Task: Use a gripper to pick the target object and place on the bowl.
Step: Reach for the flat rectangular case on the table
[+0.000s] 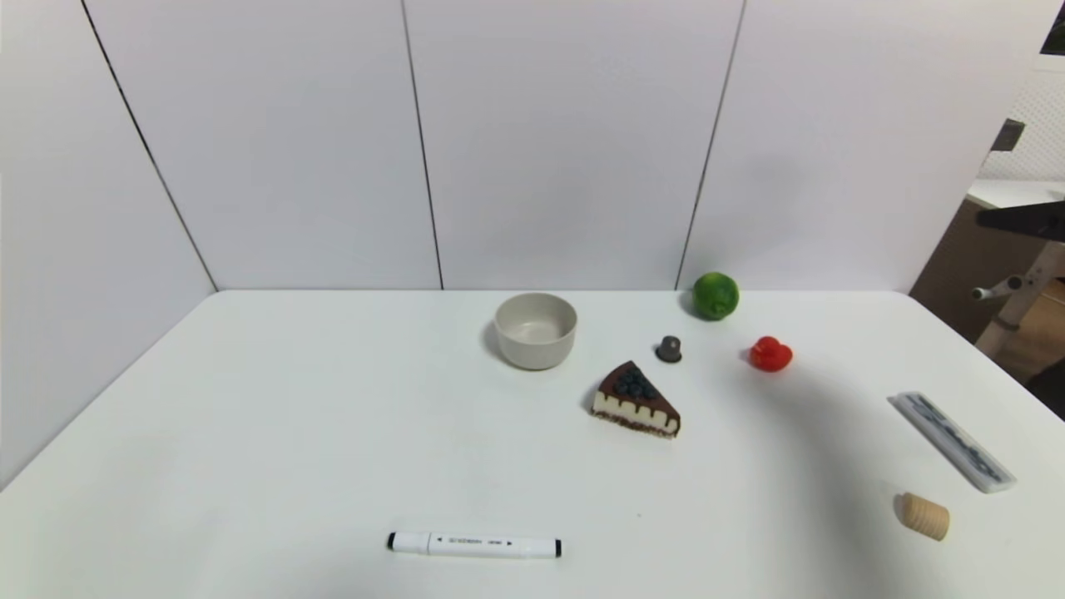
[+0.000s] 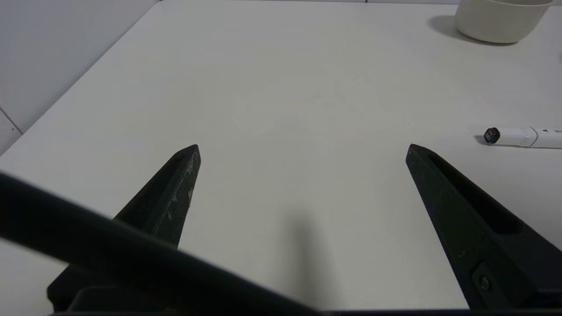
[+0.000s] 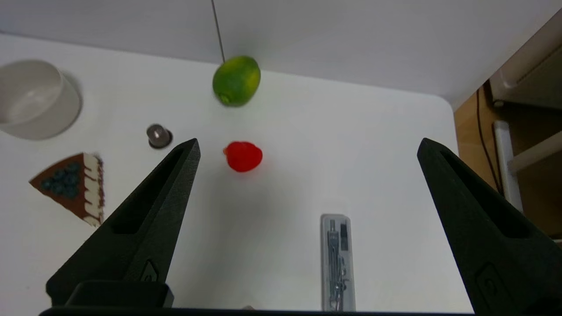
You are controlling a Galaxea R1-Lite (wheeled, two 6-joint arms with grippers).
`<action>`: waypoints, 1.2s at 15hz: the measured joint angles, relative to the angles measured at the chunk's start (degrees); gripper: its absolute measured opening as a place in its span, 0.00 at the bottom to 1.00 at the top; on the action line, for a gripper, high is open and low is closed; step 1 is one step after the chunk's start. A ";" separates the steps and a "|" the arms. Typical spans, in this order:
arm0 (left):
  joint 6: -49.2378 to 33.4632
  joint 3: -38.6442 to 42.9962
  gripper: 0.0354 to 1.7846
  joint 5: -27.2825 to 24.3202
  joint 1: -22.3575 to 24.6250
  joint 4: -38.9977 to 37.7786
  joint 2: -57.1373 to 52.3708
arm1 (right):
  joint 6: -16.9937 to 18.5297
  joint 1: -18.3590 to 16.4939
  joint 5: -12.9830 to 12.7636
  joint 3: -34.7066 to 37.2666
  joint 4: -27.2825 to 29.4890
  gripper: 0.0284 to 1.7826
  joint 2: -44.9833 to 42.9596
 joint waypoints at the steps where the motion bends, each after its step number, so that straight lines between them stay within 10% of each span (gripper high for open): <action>1: -0.01 0.00 0.94 0.00 0.00 0.00 0.00 | -1.71 -0.46 0.11 -1.48 3.00 0.96 1.87; 5: -0.01 0.00 0.94 0.00 0.00 0.00 0.00 | -8.98 -2.71 -0.05 -3.67 7.56 0.96 8.87; 18: -0.01 0.00 0.94 -0.01 0.00 0.00 0.00 | -9.07 -3.23 -13.95 3.63 7.61 0.96 19.09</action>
